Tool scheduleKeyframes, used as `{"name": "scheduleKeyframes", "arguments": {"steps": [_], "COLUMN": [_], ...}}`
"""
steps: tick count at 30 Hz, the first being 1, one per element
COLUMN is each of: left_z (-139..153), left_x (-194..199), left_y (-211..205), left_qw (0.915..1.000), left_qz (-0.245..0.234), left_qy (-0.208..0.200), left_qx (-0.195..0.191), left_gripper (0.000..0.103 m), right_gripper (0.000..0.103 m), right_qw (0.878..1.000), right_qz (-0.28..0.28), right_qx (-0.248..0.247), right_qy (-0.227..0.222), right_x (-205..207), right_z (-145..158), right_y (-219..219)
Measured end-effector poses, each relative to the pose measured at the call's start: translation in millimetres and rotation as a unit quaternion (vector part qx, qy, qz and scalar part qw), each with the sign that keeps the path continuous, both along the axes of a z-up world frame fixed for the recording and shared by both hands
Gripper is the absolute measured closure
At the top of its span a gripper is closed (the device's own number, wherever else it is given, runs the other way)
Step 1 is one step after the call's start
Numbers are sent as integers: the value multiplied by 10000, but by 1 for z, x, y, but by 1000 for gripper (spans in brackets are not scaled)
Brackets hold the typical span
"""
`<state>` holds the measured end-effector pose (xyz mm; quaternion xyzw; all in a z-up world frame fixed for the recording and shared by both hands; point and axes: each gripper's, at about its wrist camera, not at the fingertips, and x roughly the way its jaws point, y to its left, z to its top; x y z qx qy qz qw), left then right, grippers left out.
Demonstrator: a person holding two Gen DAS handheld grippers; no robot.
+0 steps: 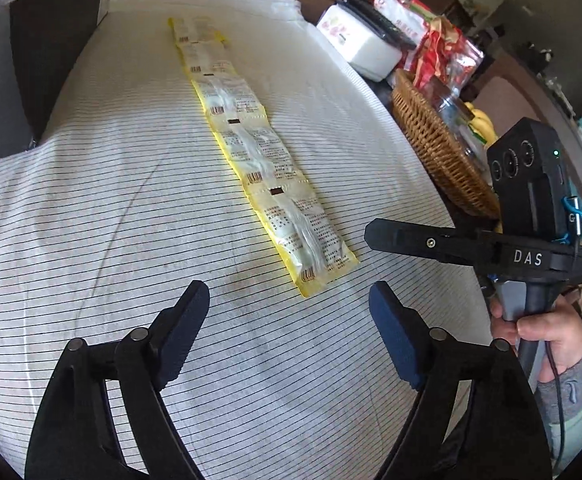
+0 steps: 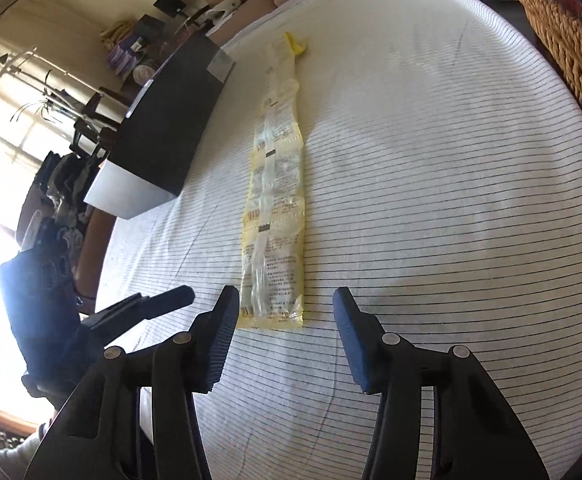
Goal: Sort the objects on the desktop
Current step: 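Move both tools back to the yellow packet strip on the cloth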
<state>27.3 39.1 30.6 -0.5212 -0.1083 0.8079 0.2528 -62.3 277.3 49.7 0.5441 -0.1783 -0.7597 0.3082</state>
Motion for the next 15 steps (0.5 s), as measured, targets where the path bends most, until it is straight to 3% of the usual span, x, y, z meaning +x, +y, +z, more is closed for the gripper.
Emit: {"name": "scheduleKeyframes", "arguments": {"steps": [3,6,11,12,15], "left_z": [-5,-5,1,5,17], "left_x": [-2,-6,-27,-31,-38], "left_y": [5,8,2,-2,-30], "left_qw": [10000,9999,9998,9996,9969], "left_qz": [-55,-62,140,221,600], "left_qy": [10,75,80,111,165], "left_qx": [54,85,116,166,483], "left_gripper": [28,30,30,30,28], "right_gripper": [63,65,64,63,36], "right_qw": [9998,9998,9984,9978,9951], "right_qz": [-20,-8,11,-1,24], "right_qx": [-123,-95,362,391,489], "right_qy": [-156,-159,429,532,863], "right_x": [-3,-4,-20,-25,-38], "right_z": [-7,-9,8,11,18], "right_y": [1,-1,-12,-17,-41]}}
